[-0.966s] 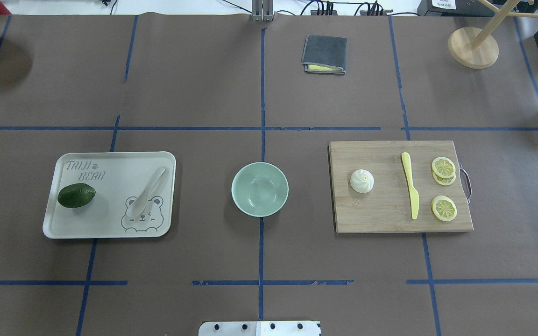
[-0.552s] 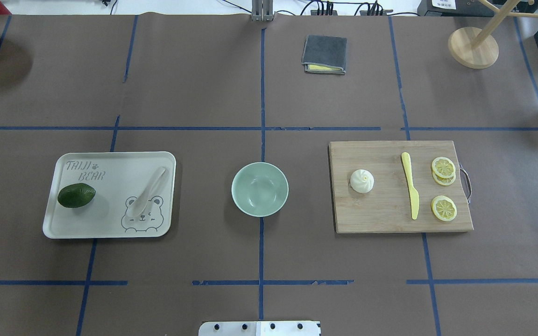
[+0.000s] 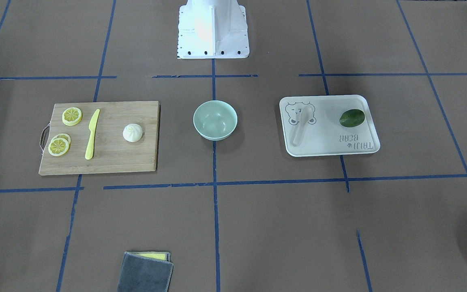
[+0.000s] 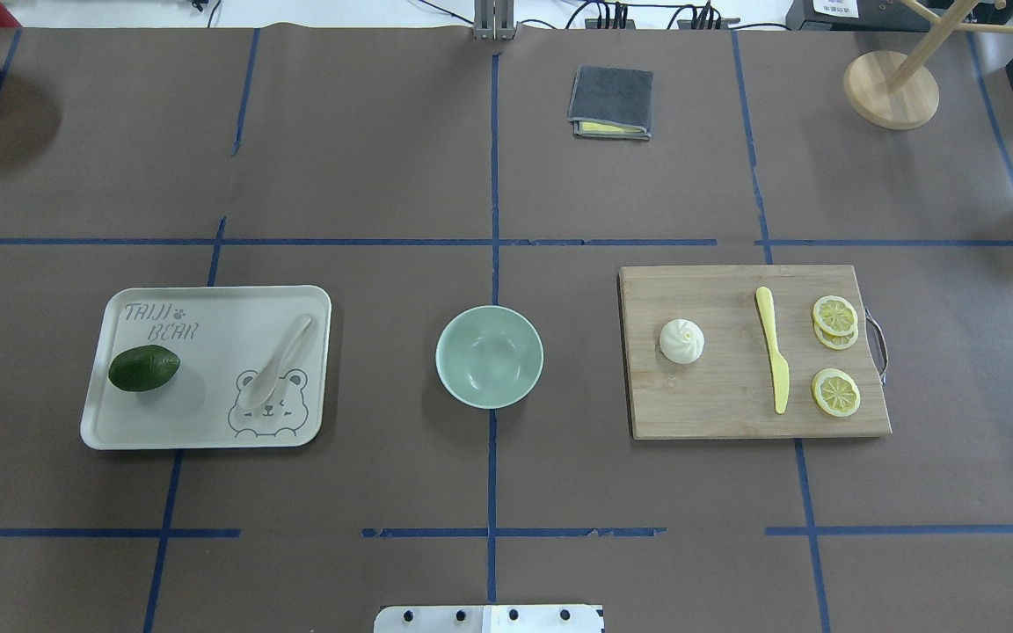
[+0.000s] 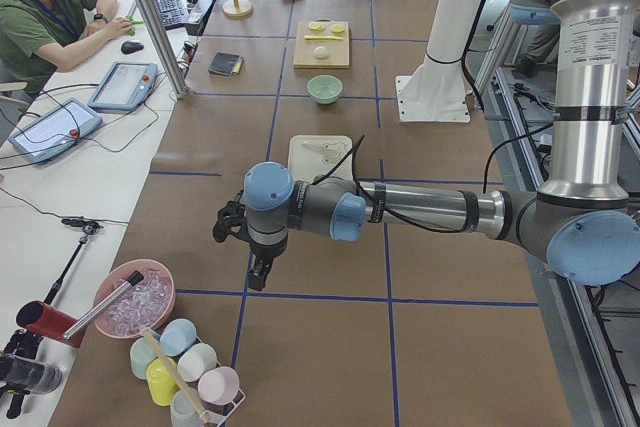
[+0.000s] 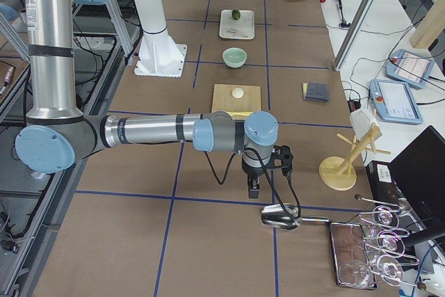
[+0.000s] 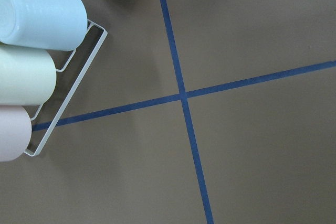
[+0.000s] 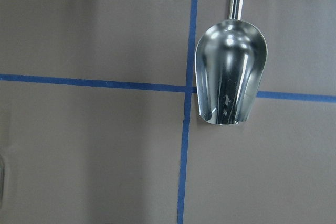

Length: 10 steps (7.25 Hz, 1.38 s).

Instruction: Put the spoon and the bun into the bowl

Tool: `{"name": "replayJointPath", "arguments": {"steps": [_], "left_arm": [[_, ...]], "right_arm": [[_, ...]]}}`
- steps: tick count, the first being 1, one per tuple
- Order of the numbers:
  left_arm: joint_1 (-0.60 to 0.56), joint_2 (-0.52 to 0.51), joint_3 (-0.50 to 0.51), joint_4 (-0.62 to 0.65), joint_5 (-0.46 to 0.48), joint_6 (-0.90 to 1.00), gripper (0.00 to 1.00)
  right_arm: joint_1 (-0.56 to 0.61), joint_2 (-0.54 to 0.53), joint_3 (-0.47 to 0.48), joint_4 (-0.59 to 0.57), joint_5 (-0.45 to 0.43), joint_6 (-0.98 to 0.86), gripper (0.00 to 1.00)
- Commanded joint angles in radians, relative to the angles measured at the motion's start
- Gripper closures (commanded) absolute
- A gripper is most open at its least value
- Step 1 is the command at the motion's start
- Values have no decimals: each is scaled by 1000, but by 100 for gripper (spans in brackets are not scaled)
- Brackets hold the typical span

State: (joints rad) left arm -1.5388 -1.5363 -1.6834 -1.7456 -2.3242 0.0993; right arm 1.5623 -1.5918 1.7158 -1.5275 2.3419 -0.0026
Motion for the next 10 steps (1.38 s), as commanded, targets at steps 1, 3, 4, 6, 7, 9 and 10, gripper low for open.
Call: {"name": "replayJointPath", "arguments": {"steps": [1, 3, 4, 6, 7, 9, 10], "left_arm": [[40, -1, -22, -198, 0, -1, 0], [40, -2, 5, -486, 11, -10, 0], [40, -27, 37, -611, 9, -13, 0], [58, -51, 19, -701, -15, -210, 0], [98, -103, 13, -690, -90, -349, 0], [291, -175, -27, -670, 21, -467, 0], [368, -174, -50, -649, 61, -470, 0]], "right_arm": [[-25, 7, -5, 139, -18, 10, 0], [-25, 84, -48, 139, -24, 140, 0], [-25, 84, -42, 142, -13, 176, 0], [-25, 84, -45, 145, -13, 176, 0], [-25, 79, -44, 151, -13, 176, 0], [-25, 66, -51, 197, -13, 179, 0], [-25, 64, -45, 199, -13, 177, 0]]}}
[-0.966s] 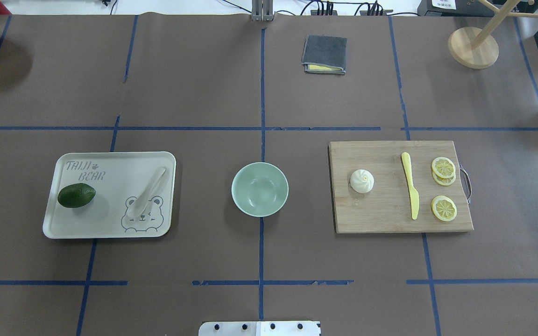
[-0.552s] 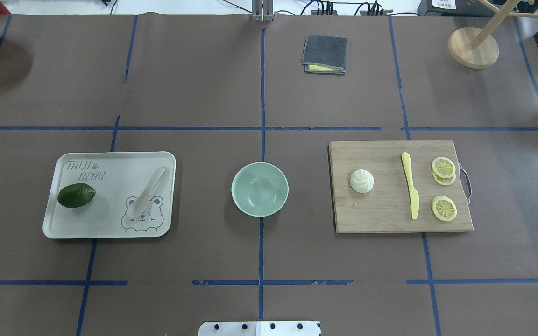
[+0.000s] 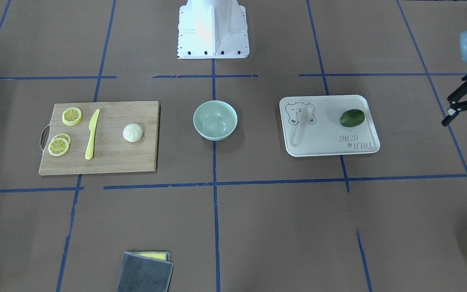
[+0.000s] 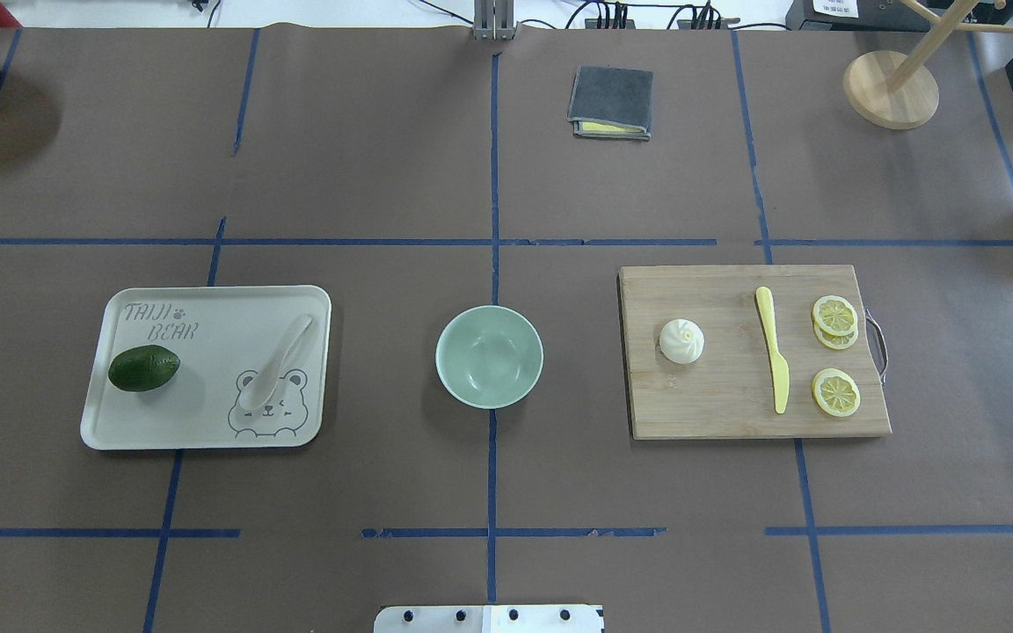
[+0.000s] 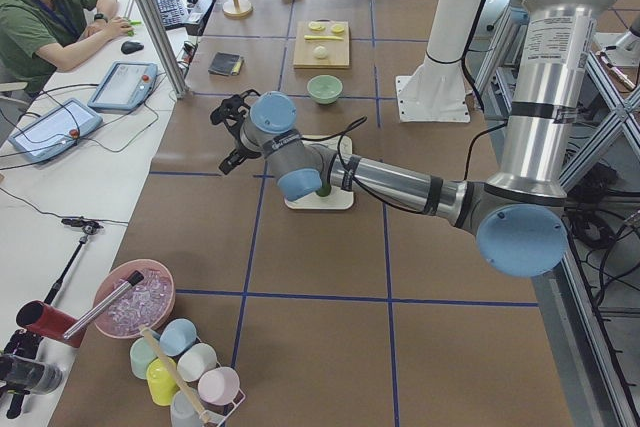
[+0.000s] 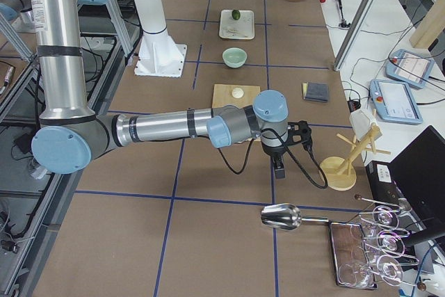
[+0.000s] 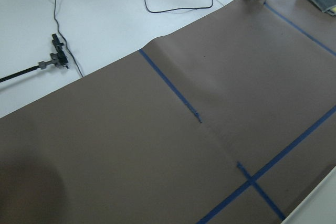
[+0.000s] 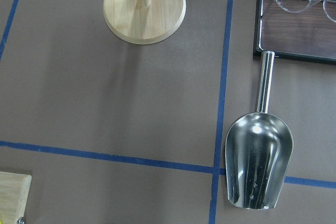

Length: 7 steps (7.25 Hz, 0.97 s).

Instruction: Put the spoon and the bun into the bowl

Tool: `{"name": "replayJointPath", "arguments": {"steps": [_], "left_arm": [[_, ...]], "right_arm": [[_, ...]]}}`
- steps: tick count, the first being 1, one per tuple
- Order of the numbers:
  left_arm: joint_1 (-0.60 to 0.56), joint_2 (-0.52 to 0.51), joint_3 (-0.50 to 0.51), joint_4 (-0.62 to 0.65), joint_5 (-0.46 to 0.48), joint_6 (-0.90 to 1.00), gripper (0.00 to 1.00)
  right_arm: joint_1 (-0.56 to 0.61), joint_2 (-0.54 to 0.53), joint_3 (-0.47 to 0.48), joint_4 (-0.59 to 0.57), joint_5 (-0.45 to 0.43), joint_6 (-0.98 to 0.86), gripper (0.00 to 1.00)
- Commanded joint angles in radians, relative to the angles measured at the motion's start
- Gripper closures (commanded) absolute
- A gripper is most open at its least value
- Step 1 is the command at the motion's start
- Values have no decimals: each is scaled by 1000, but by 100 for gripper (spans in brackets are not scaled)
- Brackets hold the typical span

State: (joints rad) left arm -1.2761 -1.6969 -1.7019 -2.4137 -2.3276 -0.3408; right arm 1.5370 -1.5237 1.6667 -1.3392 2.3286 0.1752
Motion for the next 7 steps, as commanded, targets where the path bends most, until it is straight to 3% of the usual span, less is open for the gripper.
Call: {"name": "replayJointPath", "arguments": {"steps": [1, 2, 4, 5, 7], "left_arm": [[166, -20, -38, 30, 59, -53, 0], [226, -18, -63, 79, 74, -101, 0], [392, -50, -164, 325, 308, -144, 0], [467, -107, -160, 388, 345, -252, 0], [556, -112, -148, 387, 422, -310, 0]], "right_arm": [[0, -4, 1, 11, 0, 0, 0], [0, -4, 4, 11, 2, 0, 0], [0, -4, -1, 11, 3, 0, 0], [0, -6, -1, 11, 8, 0, 0], [0, -10, -1, 11, 17, 0, 0]]}}
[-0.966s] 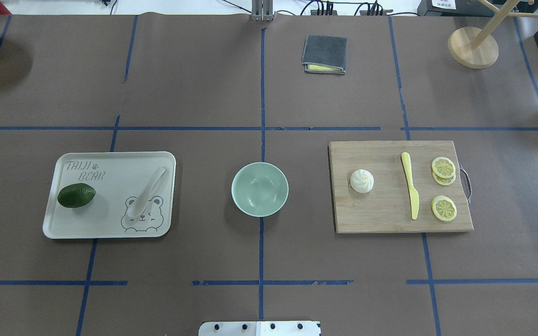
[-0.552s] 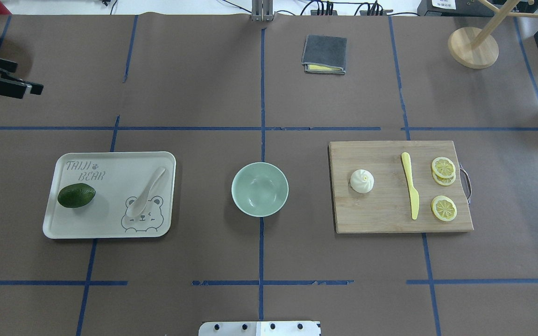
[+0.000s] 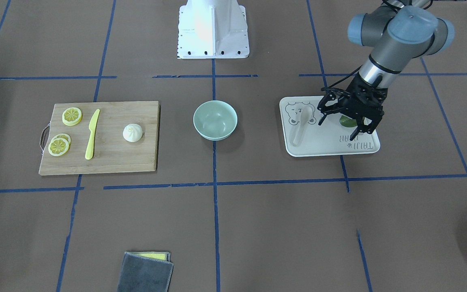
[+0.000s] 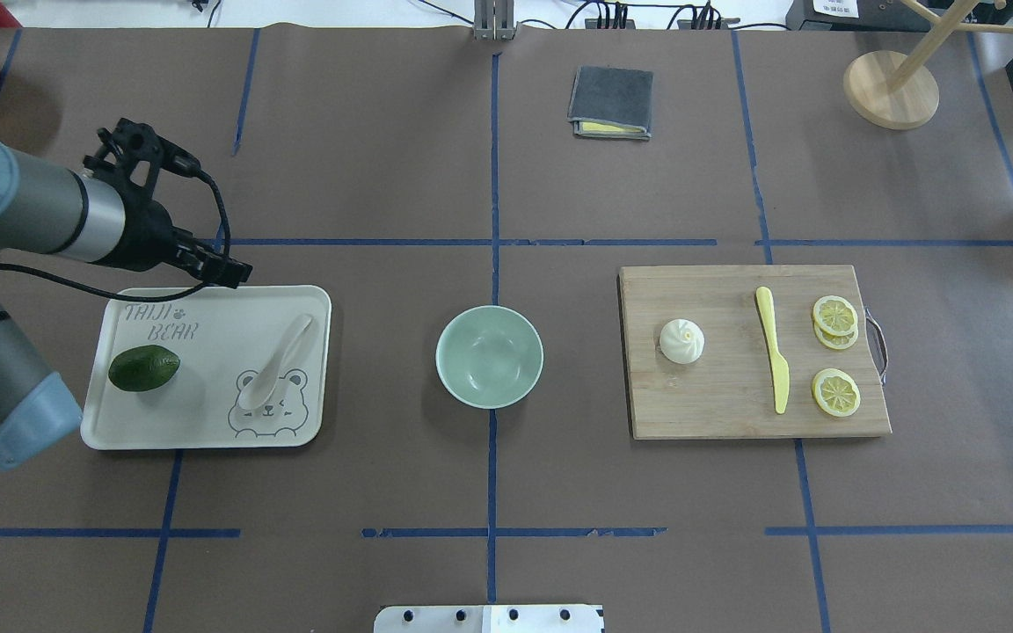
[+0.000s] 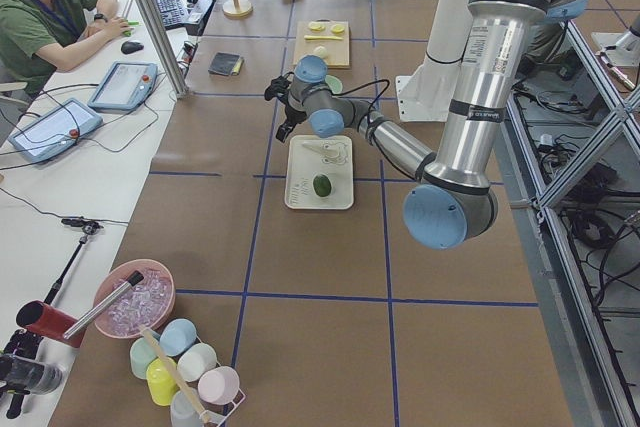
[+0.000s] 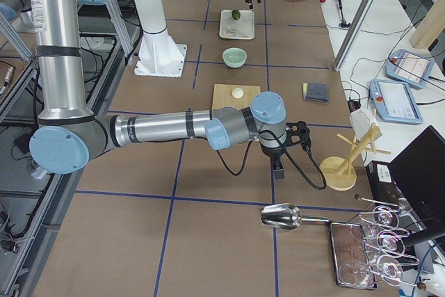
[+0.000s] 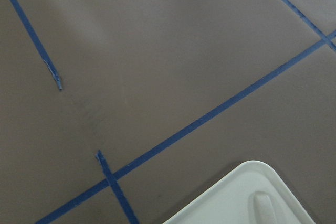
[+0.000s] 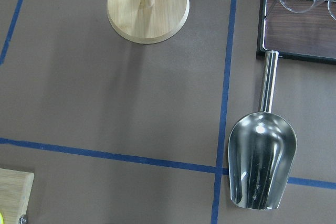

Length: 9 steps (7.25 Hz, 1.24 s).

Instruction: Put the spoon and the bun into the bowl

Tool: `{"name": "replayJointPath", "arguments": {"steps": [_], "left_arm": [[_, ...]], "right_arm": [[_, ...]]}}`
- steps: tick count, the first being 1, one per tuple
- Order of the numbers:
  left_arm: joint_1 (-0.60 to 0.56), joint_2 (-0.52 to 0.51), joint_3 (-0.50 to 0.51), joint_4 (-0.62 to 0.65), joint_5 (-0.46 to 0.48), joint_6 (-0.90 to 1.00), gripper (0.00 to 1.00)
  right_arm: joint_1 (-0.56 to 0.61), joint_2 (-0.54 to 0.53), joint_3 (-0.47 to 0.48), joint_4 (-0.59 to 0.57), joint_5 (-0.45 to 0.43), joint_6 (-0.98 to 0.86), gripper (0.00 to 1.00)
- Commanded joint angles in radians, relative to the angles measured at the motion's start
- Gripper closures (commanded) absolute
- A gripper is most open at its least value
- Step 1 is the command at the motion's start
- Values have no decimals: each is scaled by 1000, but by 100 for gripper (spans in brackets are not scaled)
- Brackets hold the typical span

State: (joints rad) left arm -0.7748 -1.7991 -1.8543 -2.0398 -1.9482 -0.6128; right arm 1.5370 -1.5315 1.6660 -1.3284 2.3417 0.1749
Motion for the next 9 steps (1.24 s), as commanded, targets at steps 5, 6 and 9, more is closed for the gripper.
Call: {"name": "replayJointPath", "arguments": {"steps": [5, 6, 9], "left_arm": [[155, -14, 125, -80, 81, -79, 4], [170, -16, 132, -82, 87, -88, 6], [189, -17, 133, -82, 117, -113, 26]], "right_arm": [[0, -2, 0, 0, 8, 3, 0], [0, -2, 0, 0, 8, 2, 0], [0, -2, -2, 0, 8, 3, 0]]}}
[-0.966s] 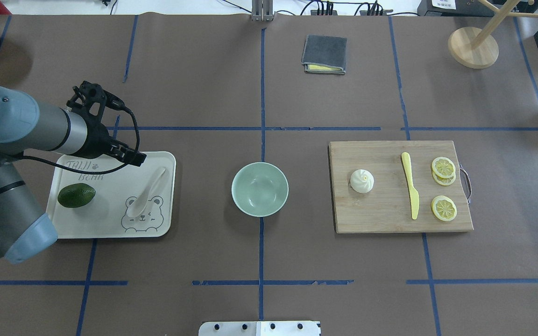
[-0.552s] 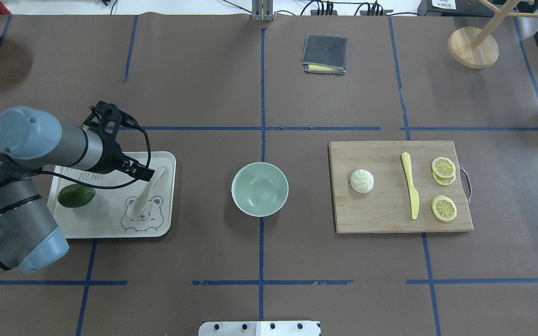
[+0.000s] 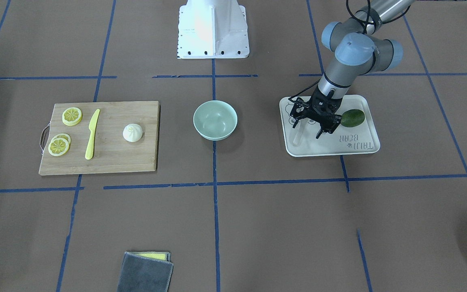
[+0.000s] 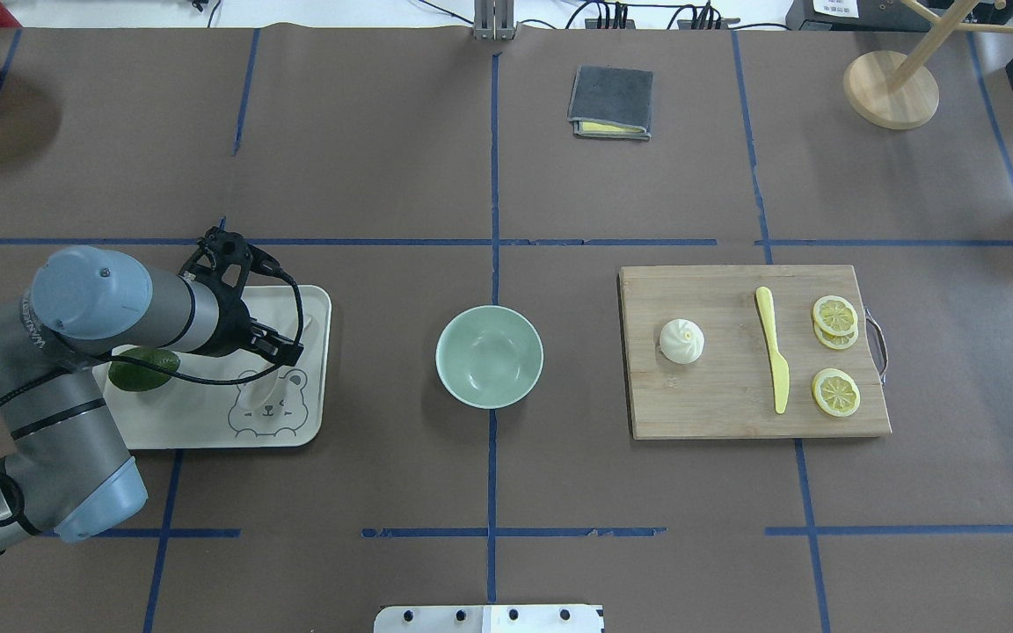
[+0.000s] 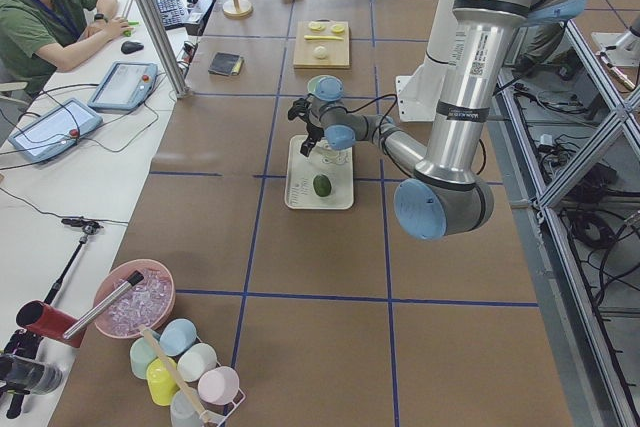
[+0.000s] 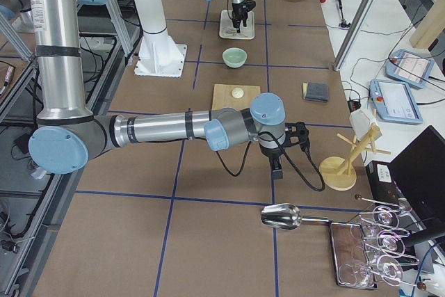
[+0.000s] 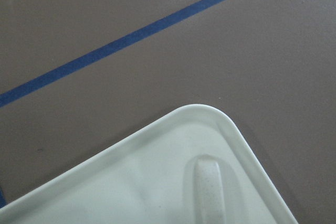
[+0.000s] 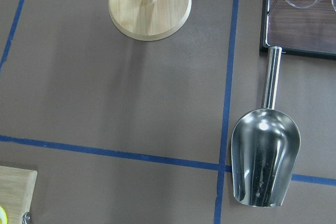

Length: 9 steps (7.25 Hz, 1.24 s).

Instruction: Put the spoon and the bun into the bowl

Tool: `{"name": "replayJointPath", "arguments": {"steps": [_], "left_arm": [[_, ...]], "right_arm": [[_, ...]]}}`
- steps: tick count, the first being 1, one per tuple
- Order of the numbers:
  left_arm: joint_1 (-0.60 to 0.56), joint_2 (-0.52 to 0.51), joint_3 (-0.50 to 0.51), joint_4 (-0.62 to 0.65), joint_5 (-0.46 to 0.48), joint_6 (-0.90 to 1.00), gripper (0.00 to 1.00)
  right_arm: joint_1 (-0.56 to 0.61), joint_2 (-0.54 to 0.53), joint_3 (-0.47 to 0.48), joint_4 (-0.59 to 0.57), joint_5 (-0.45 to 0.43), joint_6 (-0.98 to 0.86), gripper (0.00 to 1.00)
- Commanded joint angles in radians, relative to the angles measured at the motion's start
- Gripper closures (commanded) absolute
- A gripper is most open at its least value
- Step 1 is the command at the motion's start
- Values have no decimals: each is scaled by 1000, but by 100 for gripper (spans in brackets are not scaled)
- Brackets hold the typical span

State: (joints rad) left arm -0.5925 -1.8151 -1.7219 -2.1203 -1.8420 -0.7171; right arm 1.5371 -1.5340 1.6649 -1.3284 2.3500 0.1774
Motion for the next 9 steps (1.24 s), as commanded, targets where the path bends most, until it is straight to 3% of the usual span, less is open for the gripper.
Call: {"name": "replayJointPath", "arguments": {"steps": [1, 2, 6, 7, 8, 9], "left_arm": [[13, -3, 1, 0, 13, -18, 32], [14, -6, 1, 0, 15, -28, 38], [23, -9, 8, 0, 17, -30, 39], [23, -9, 10, 0, 17, -30, 44], [25, -9, 10, 0, 15, -30, 60], [23, -9, 8, 0, 17, -30, 93]], "right_arm": [[0, 0, -1, 0, 0, 1, 0], [0, 0, -1, 0, 0, 1, 0], [0, 0, -5, 0, 0, 1, 0], [0, 0, -5, 0, 0, 1, 0], [0, 0, -7, 0, 0, 1, 0], [0, 0, -7, 0, 0, 1, 0]]}}
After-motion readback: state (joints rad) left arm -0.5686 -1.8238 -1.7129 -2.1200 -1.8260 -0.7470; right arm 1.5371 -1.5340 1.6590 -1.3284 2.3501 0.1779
